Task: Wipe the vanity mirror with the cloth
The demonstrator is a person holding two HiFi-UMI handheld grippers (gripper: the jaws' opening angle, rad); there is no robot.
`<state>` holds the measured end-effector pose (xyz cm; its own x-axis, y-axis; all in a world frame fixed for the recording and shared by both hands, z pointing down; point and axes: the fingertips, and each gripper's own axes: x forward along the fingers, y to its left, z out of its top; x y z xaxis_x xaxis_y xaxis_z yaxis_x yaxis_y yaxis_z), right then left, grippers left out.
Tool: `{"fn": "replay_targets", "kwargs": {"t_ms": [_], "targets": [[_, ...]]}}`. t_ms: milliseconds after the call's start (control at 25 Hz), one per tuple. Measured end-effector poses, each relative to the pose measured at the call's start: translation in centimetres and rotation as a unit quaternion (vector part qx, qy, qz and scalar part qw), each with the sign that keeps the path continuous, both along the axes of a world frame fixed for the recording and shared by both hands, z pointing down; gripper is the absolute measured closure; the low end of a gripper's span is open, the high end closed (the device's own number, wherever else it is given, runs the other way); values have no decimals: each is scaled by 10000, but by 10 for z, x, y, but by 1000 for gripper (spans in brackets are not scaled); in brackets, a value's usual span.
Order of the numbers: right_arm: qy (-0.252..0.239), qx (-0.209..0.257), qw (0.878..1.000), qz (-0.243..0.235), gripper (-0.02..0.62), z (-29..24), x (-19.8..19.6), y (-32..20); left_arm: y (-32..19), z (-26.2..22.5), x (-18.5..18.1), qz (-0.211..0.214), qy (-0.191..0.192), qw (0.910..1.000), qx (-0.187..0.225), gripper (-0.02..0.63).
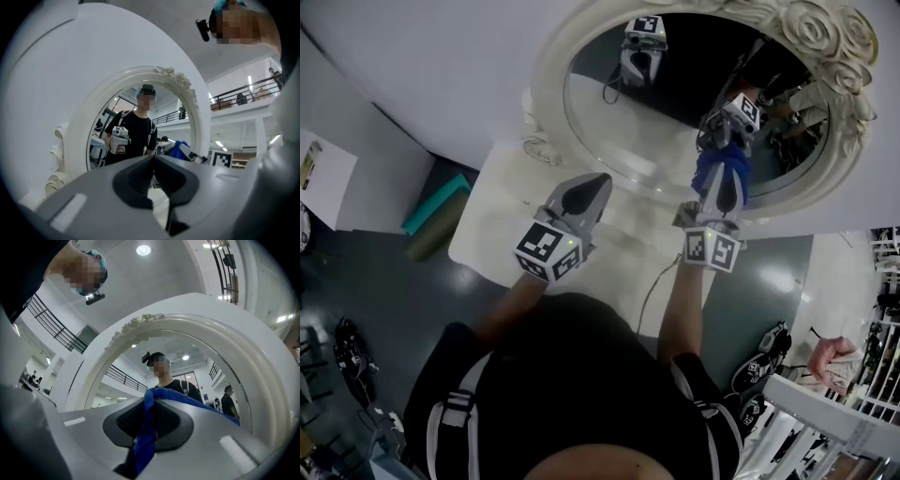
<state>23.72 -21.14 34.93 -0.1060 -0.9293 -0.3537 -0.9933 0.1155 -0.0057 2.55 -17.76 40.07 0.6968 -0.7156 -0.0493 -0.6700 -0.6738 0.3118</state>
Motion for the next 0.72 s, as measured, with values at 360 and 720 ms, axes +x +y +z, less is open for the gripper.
{"fn": "replay_targets", "kwargs": {"t_ms": [360,720], "targets": [[134,71,9997,-167,558,-8,-41,-14,-5,0,-30,-90,42,10000,-7,600],[389,70,9981,-471,558,-16,-103,-32,-8,2,-70,-184,151,9997,-66,600]]}}
